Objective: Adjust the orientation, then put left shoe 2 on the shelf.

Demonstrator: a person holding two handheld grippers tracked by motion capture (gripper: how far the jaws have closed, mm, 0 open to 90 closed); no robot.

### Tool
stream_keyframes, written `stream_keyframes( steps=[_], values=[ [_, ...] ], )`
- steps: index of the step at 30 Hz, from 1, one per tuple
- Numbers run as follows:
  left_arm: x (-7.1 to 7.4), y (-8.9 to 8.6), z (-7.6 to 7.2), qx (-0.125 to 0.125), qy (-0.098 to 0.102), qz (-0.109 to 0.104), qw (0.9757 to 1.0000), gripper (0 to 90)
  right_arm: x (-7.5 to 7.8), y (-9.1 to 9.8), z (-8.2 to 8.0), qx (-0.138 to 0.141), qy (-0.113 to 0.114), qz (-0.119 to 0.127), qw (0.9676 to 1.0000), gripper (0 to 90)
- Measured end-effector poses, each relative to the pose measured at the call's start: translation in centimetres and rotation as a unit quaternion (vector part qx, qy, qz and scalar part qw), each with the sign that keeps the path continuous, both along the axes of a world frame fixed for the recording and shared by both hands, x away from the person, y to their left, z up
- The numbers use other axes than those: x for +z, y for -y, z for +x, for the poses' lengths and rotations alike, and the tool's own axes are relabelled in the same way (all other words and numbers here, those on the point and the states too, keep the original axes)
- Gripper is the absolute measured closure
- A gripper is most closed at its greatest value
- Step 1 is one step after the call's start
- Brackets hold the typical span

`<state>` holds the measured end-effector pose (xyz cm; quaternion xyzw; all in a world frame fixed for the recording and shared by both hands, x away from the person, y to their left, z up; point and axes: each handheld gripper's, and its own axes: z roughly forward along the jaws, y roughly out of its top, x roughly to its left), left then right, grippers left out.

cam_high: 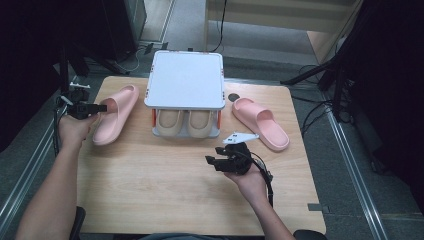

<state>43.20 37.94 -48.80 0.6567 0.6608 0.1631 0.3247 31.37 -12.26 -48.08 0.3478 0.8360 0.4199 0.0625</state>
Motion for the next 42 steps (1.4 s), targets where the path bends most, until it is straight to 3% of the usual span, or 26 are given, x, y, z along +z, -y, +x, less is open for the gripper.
stream_keyframes(
  steps=[3, 5, 8, 18, 32, 42],
  values=[
    [0.2, -0.2, 0.1, 0.001, -0.015, -0.011, 0.9998, 81.8, 0.0, -0.2, 0.0, 0.005, 0.001, -0.001, 1.0000, 48.2],
    [0.5, -0.2, 0.4, -0.001, -0.023, -0.001, 0.9997, 81.6, 0.0, -0.4, 0.0, 0.007, 0.000, -0.003, 1.0000, 48.1],
    [1.5, 0.0, 0.7, -0.002, -0.022, 0.010, 0.9997, 81.4, -0.1, -0.6, 0.0, 0.013, 0.001, -0.005, 0.9999, 48.1],
    [5.7, 1.0, 2.1, -0.004, -0.025, 0.013, 0.9996, 81.4, 0.0, -0.9, 0.1, 0.021, -0.001, -0.002, 0.9998, 48.1],
    [11.5, 1.9, 3.5, -0.006, -0.014, 0.020, 0.9997, 80.6, 0.5, -0.5, 0.6, 0.015, 0.002, 0.014, 0.9998, 47.9],
    [15.7, 4.2, 4.8, -0.015, 0.005, 0.017, 0.9997, 80.4, 0.6, -0.4, 0.7, 0.016, 0.002, 0.017, 0.9997, 47.9]
  ],
)
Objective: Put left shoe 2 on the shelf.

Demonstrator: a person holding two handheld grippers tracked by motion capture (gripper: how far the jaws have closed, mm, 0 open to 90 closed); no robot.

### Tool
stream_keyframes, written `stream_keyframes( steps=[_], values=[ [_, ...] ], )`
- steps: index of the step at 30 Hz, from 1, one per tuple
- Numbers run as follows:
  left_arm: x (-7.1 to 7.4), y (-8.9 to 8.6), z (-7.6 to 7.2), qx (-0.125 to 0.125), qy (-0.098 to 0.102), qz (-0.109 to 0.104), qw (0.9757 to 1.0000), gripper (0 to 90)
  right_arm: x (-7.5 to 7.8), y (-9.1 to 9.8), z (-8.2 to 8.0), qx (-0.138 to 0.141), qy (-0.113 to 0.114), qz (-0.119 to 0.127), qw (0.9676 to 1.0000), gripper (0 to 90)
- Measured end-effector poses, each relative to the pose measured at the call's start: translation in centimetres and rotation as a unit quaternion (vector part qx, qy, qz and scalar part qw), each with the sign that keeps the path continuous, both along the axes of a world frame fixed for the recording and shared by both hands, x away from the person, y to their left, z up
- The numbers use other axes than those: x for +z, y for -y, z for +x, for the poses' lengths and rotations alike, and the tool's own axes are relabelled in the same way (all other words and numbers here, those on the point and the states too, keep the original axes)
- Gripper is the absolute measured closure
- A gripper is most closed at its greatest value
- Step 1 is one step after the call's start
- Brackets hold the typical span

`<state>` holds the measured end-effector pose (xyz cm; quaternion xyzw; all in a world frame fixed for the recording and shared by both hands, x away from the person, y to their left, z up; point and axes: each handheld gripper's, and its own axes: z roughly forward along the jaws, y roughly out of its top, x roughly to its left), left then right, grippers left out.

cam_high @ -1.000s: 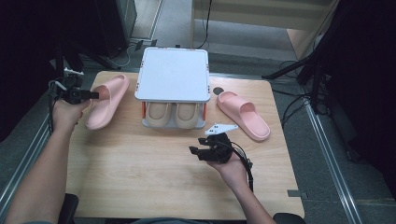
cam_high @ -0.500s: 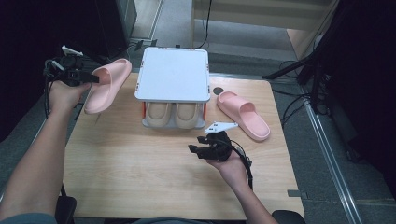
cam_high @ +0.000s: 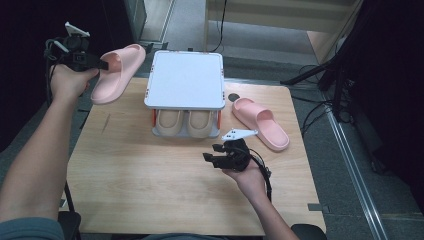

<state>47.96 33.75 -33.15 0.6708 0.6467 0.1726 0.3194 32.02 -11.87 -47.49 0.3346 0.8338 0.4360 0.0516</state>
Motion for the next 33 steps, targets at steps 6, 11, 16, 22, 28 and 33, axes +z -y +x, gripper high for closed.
stream_keyframes(
  steps=[6, 11, 16, 22, 28, 33],
  values=[
    [1.7, 3.3, 1.4, -0.019, 0.006, 0.009, 0.9998, 80.3, 0.0, 0.1, 0.1, 0.000, 0.000, 0.002, 1.0000, 47.8],
    [2.0, 6.1, 2.3, -0.034, 0.010, 0.003, 0.9994, 80.1, 0.1, 0.1, 0.1, 0.002, 0.000, 0.005, 1.0000, 47.8],
    [1.9, 8.6, 3.2, -0.045, 0.005, 0.010, 0.9989, 79.9, 0.2, 0.3, 0.0, 0.003, 0.000, 0.008, 1.0000, 47.8],
    [1.4, 10.3, 4.0, -0.053, -0.002, 0.016, 0.9985, 79.3, 0.3, 0.4, 0.1, 0.003, 0.001, 0.010, 0.9999, 47.8],
    [1.0, 11.4, 4.2, -0.051, 0.007, 0.015, 0.9985, 78.6, 0.3, 0.4, 0.2, 0.005, 0.000, 0.011, 0.9999, 47.8],
    [0.5, 12.1, 4.4, -0.051, 0.000, 0.032, 0.9982, 77.3, 0.4, 0.4, 0.1, 0.005, 0.001, 0.010, 0.9999, 47.8]
  ],
)
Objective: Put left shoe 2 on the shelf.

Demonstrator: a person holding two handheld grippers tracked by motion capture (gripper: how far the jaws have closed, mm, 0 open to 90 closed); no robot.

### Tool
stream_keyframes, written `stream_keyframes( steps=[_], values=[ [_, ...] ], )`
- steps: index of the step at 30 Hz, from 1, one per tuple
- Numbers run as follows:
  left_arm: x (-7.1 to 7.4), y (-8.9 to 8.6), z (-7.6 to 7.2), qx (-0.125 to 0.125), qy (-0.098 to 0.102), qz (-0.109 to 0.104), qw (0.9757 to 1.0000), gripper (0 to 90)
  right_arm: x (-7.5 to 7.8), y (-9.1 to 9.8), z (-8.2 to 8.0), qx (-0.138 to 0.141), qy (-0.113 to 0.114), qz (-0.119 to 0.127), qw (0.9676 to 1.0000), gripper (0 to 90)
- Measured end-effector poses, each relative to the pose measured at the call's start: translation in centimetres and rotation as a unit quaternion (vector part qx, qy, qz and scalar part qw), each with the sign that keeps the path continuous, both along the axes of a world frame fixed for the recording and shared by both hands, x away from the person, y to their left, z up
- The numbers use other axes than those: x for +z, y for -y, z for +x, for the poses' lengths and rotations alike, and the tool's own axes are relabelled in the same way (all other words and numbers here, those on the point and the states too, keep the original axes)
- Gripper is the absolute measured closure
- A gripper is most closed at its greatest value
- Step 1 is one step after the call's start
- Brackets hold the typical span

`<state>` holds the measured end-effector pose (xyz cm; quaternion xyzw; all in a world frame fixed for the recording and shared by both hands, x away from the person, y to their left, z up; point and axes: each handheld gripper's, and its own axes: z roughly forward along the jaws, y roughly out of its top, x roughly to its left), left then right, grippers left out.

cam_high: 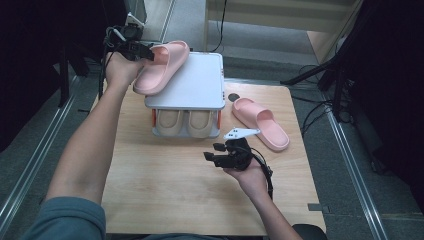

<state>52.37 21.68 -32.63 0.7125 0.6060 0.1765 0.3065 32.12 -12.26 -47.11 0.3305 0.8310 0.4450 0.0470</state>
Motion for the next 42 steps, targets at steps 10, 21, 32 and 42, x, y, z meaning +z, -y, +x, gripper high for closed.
stream_keyframes(
  steps=[10, 21, 32, 42],
  values=[
    [-0.2, 0.9, -0.4, -0.015, -0.004, -0.001, 0.9999, 68.5, 0.0, 0.0, 0.0, 0.001, -0.001, -0.001, 1.0000, 47.8],
    [-0.2, 1.6, -1.1, -0.032, -0.010, -0.003, 0.9994, 66.7, -0.1, -0.2, 0.0, 0.003, -0.001, -0.004, 1.0000, 47.5],
    [-0.7, 1.2, -1.9, -0.045, 0.002, -0.013, 0.9989, 61.4, -0.2, -0.3, 0.1, 0.004, 0.000, -0.005, 1.0000, 47.5],
    [0.7, -0.1, -3.5, -0.079, 0.021, -0.034, 0.9961, 52.7, -0.1, -0.1, 0.3, -0.001, -0.002, -0.005, 1.0000, 47.5]
  ],
)
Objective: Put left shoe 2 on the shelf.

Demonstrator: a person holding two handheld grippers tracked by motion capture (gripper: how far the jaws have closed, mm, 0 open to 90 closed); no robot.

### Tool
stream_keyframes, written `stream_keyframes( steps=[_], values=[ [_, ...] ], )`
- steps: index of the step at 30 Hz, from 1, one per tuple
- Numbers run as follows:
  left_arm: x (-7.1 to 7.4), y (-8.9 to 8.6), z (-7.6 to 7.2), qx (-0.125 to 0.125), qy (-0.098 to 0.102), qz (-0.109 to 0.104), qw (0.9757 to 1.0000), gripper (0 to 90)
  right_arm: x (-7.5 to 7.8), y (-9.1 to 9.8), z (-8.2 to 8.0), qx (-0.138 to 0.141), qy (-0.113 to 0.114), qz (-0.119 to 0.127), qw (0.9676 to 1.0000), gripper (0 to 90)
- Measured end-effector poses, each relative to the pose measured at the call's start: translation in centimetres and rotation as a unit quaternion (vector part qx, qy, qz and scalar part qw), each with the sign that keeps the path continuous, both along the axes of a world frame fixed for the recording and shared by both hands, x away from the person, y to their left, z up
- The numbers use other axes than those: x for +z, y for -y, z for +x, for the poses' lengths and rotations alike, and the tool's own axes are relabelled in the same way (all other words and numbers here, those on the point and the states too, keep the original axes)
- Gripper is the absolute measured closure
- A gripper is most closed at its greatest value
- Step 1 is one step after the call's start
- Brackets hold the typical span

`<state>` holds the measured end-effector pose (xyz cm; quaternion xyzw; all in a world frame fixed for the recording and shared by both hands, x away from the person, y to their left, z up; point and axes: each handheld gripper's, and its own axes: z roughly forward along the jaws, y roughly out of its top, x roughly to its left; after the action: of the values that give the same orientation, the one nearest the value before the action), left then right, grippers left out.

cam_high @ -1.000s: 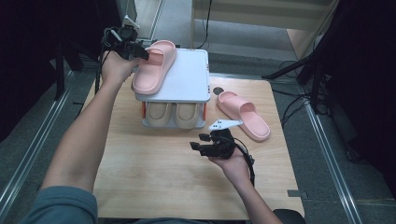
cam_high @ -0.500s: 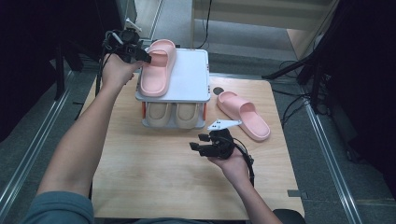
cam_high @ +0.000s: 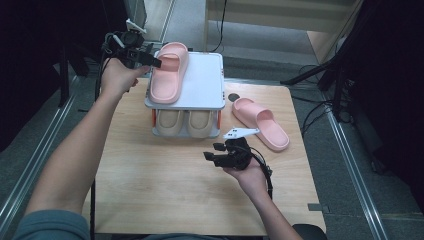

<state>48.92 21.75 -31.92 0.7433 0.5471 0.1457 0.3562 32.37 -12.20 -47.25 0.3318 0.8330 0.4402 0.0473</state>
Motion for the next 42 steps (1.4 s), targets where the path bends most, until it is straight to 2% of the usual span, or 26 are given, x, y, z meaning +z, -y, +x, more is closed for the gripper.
stream_keyframes(
  steps=[3, 8, 15, 18, 28, 30, 37, 42],
  values=[
    [0.3, -0.6, -0.9, -0.009, 0.004, -0.012, 0.9999, 50.4, 0.1, 0.1, 0.0, -0.003, 0.002, 0.000, 1.0000, 47.4],
    [0.3, -1.8, -2.4, -0.018, 0.013, -0.018, 0.9996, 48.2, 0.2, 0.5, 0.4, -0.009, 0.001, 0.004, 0.9999, 47.5],
    [-0.9, -3.1, -4.5, -0.022, 0.014, -0.018, 0.9995, 46.2, 0.3, 1.1, 0.7, -0.021, 0.002, 0.005, 0.9998, 47.4],
    [-1.8, -3.4, -5.7, -0.033, 0.018, -0.029, 0.9989, 45.1, 0.5, 1.5, 0.9, -0.027, 0.003, 0.008, 0.9996, 47.5],
    [-4.5, -4.0, -9.7, -0.046, 0.025, -0.023, 0.9984, 43.4, 1.0, 3.3, 1.7, -0.053, 0.009, 0.014, 0.9985, 47.6],
    [-5.3, -4.2, -10.2, -0.045, 0.023, -0.031, 0.9983, 42.9, 1.0, 3.6, 1.8, -0.056, 0.012, 0.011, 0.9983, 47.7],
    [-8.2, -5.0, -12.0, -0.039, 0.018, -0.035, 0.9985, 41.9, 1.1, 5.3, 2.9, -0.074, 0.018, 0.010, 0.9970, 49.8],
    [-9.7, -5.2, -13.0, -0.042, 0.021, -0.040, 0.9981, 40.4, 1.1, 6.9, 4.0, -0.099, 0.010, 0.014, 0.9950, 51.6]
  ],
)
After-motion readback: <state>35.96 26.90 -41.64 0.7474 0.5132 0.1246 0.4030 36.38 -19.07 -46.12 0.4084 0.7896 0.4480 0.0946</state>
